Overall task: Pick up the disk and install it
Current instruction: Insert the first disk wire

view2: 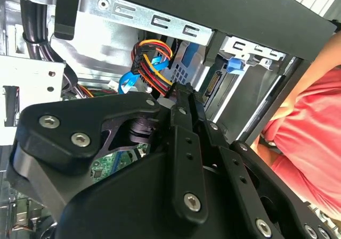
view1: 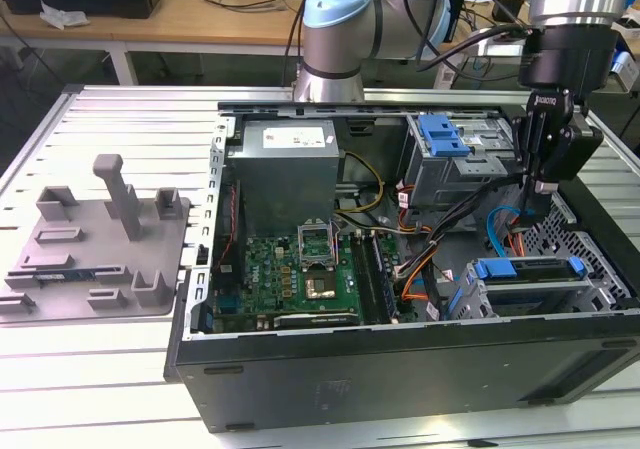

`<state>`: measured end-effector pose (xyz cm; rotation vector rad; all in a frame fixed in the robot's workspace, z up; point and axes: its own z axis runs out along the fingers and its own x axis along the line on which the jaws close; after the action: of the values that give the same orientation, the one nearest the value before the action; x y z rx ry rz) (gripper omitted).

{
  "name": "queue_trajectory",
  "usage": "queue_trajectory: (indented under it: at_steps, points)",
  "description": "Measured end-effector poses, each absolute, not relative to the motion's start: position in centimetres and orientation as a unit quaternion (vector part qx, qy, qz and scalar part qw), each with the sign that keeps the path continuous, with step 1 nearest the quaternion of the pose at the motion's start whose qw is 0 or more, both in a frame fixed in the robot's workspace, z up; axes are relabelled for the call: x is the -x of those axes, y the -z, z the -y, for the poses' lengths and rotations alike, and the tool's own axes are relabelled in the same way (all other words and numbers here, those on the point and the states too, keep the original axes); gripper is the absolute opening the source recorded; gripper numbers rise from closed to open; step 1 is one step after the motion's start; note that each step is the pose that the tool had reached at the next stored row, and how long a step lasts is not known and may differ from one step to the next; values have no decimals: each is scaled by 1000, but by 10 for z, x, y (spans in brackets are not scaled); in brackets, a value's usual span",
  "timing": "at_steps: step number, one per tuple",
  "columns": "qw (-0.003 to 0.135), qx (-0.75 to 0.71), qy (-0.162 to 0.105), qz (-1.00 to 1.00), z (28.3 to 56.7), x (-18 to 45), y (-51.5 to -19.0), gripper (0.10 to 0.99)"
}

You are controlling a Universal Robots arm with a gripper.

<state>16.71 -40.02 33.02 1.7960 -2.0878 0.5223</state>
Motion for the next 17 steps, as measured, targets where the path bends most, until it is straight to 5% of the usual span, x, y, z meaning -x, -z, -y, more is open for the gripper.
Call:
queue_trajectory:
  at_steps: [6,17]
  points:
    - [167,-632,-182,735,403,-167,-333,165]
    - [137,-642,-149,740,411,-168,-342,165]
